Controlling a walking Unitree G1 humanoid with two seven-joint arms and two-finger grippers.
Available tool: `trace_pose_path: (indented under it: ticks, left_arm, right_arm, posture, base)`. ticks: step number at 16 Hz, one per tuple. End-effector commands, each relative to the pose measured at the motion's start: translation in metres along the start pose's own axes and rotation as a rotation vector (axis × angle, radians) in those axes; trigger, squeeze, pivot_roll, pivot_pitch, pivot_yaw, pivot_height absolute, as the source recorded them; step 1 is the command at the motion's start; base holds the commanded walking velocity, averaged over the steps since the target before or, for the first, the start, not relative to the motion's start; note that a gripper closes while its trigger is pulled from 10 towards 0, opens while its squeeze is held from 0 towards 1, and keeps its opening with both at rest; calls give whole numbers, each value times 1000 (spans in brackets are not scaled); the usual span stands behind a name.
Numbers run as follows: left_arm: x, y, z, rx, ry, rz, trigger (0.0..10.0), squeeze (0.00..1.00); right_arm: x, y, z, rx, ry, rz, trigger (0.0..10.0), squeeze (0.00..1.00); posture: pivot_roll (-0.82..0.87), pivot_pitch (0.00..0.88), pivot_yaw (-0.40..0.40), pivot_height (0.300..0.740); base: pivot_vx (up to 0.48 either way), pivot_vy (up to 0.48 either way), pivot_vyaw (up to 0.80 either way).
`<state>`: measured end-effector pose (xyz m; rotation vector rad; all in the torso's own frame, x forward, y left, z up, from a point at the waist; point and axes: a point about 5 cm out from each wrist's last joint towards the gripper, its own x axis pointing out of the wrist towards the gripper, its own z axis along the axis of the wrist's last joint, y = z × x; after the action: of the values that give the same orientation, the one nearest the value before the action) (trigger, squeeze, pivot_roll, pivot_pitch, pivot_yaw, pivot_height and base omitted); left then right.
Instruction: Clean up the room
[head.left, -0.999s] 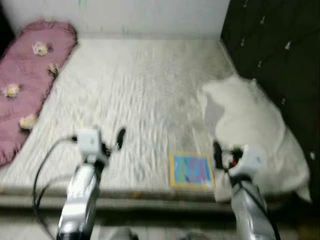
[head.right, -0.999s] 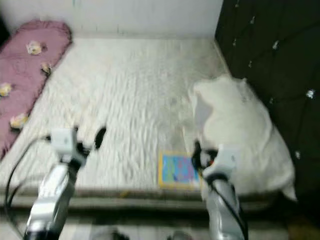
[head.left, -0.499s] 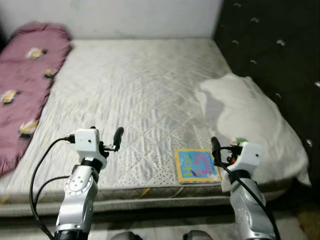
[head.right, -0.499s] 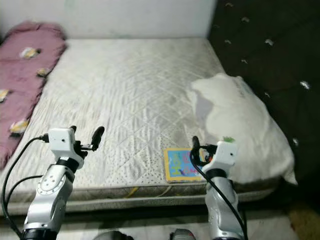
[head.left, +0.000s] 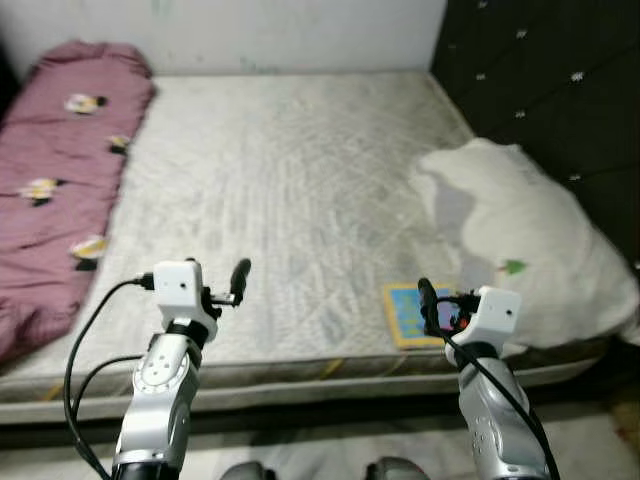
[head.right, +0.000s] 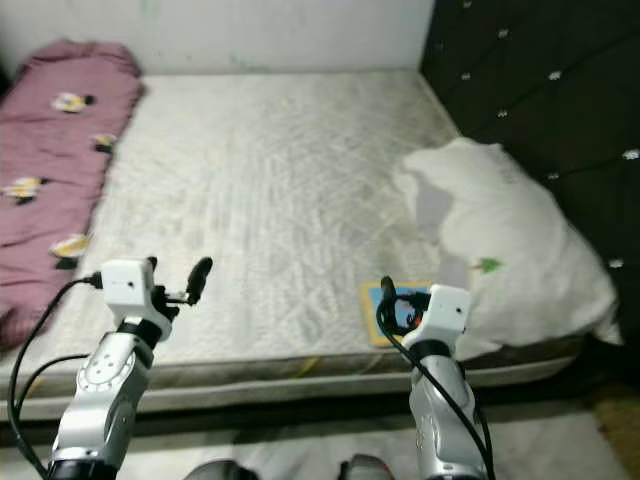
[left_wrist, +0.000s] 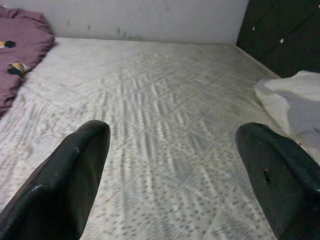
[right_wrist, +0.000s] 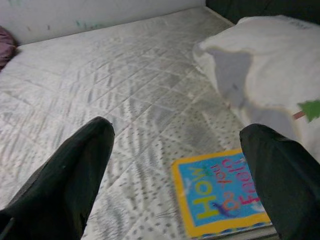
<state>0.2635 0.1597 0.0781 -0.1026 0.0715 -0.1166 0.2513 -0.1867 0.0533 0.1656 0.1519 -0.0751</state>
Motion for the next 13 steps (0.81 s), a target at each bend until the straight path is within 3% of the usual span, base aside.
trace_pose_path:
  ticks: [1, 5, 8, 13]
  left_arm:
    - [2, -7, 0, -3, 2, -21, 10000, 0]
    - [2, -9, 1, 2, -12, -34, 10000, 0]
    - [0, -10, 2, 1, -27, -58, 10000, 0]
    - [1, -9, 5, 2, -41, -67, 10000, 0]
  right_arm:
    - [-2, -9, 1, -10, 2, -29, 10000, 0]
    - [-2, -9, 1, -10, 7, -25, 10000, 0]
    - [-2, -9, 1, -11, 7, -20, 10000, 0]
    - [0, -7, 1, -13, 7, -12, 10000, 0]
  posture:
    - [-59, 54, 30, 740]
    - [-59, 54, 28, 740]
    - [-55, 53, 26, 740]
    - [-54, 50, 25, 740]
  base:
    - [0, 480, 0]
    - [0, 455, 0]
    - [0, 0, 0]
    - [306, 0, 0]
